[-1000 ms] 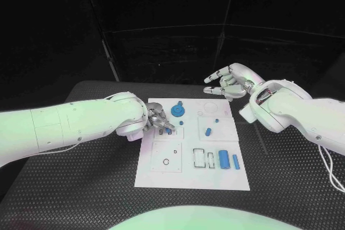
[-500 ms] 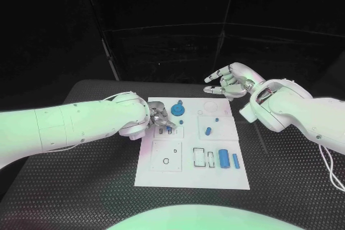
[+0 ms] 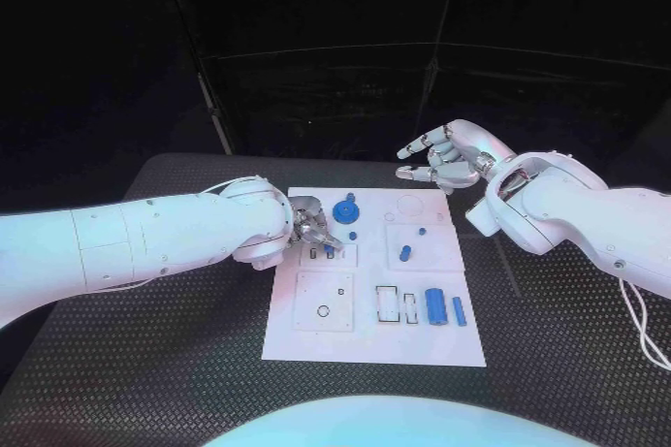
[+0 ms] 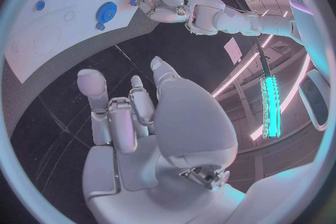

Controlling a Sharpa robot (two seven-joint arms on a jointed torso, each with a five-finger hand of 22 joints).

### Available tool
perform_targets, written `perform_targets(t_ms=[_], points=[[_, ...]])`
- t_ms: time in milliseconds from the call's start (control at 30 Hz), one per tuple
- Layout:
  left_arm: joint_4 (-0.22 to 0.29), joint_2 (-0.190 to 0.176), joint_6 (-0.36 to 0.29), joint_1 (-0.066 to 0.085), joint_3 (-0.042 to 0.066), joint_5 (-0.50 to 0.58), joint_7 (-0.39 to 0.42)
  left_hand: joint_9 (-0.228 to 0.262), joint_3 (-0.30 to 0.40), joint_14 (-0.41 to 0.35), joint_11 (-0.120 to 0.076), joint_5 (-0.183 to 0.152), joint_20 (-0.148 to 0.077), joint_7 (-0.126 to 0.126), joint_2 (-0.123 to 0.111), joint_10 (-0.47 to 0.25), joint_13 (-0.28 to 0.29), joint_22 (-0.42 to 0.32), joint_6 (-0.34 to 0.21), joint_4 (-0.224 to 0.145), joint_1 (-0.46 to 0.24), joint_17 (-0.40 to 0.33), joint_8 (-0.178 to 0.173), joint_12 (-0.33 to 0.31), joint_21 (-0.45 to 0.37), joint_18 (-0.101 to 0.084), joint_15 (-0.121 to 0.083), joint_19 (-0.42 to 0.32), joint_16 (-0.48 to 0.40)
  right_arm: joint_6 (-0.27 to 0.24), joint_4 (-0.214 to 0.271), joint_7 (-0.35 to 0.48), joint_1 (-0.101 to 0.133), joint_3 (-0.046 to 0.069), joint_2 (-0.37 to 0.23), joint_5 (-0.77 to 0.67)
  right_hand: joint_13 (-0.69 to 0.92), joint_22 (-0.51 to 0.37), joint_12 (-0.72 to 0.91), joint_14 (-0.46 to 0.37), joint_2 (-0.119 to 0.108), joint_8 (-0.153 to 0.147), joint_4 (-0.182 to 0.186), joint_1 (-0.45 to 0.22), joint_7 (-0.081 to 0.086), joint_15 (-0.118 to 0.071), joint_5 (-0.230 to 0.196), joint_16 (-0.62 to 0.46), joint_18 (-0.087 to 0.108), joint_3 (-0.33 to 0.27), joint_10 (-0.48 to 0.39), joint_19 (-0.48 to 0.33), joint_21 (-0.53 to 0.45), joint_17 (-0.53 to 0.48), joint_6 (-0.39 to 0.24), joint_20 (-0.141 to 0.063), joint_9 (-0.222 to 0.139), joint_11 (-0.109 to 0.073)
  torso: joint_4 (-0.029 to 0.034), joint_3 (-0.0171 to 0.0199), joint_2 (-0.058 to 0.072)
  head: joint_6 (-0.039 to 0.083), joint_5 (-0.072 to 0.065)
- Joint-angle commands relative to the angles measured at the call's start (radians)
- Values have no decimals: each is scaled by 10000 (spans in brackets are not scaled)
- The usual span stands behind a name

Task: Assemble the parts on the task board

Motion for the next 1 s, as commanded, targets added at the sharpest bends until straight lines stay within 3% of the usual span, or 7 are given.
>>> perform_targets(t_ms=[33,433,1000], points=[[-50,36,182,8,6,-102,-14,2,923,1056,-15,48,-54,-80,87,38,-15,-8,5,-841,51,2634,19,1,43,-74,-95,21,31,27,10,80,17,6,14,34,-15,-11,-34,758,-3,40,-1,10,-27,-69,5,-63,90,-57,-49,-83,-59,1272,66,-2,10,-41,0,2,1,-13,9],[-252,227,448,-41,5,-105,-24,32,1110,1056,-10,45,-53,-73,-12,24,-47,-43,11,-834,-92,2634,22,-26,14,-66,-91,-2,31,51,2,86,16,5,37,40,-15,-11,-34,758,-3,40,-1,10,-27,-69,5,-63,90,-57,-49,-83,-59,1272,66,-2,10,-41,14,-6,0,-17,52],[-166,197,783,-69,5,-132,-61,38,1137,1056,-9,45,-52,-74,-30,27,-43,-59,14,-828,-122,2634,24,-24,4,-63,-89,-12,31,75,-8,78,16,5,56,41,9,7,-15,759,5,48,17,-3,-28,-70,2,-63,87,-74,-29,-72,-53,1275,62,-3,8,-43,9,2,-3,-78,63]])
